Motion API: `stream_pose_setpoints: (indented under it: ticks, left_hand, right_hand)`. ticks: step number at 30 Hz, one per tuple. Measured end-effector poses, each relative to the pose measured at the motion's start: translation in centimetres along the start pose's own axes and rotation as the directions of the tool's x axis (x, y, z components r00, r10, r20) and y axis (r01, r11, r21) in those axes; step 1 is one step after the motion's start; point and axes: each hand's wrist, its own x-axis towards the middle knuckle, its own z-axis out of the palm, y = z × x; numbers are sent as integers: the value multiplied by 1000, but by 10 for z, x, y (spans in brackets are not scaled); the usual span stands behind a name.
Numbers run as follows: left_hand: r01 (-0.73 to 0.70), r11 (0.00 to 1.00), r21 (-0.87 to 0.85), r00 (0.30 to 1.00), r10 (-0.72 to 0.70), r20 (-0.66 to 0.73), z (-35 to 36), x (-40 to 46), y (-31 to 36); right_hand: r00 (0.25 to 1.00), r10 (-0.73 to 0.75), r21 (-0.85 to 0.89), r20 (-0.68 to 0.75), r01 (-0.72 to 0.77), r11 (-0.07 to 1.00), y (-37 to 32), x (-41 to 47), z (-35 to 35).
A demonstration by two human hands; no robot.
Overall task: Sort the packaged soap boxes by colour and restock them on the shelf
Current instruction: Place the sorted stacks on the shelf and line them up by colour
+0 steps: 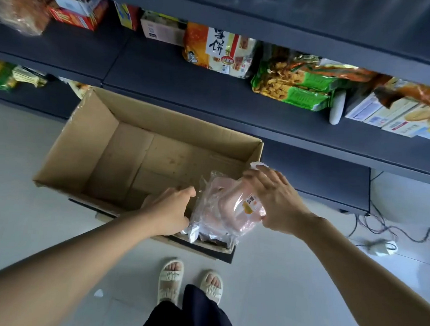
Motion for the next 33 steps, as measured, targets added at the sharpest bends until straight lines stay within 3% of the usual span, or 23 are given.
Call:
stream_pose_setpoints:
  ticks: [4,9,12,17,21,27,33]
  left_hand:
    - [0,999,-53,998,-3,-59,8,3,32]
    - [54,983,-175,987,-78,-139,45,35,67]
    - [127,965,-230,964,-175,-201,71,55,79]
    - [169,974,-149,906,-214,-365,92,66,84]
    - [159,963,-215,916,-226,-333,86,64,75]
    - [5,981,-196,920,-82,-384,40,26,53]
    - [-208,975,-78,863,145,-484,-65,-37,55]
  right_hand:
    - [978,200,100,-58,-194,976,32,-32,-11]
    - [908,417,302,-51,-384,873,53,-64,-5]
    - [881,468,354,-74,-415,838,54,-78,8]
    - [845,530,408,-75,-459,789,48,-88,19]
    - [825,561,443,-61,-481,756,42,-87,10]
    - [786,614,472,-72,-515,715,33,-86,-46]
    - [760,619,449,-198,-491,747,20,-95,-146]
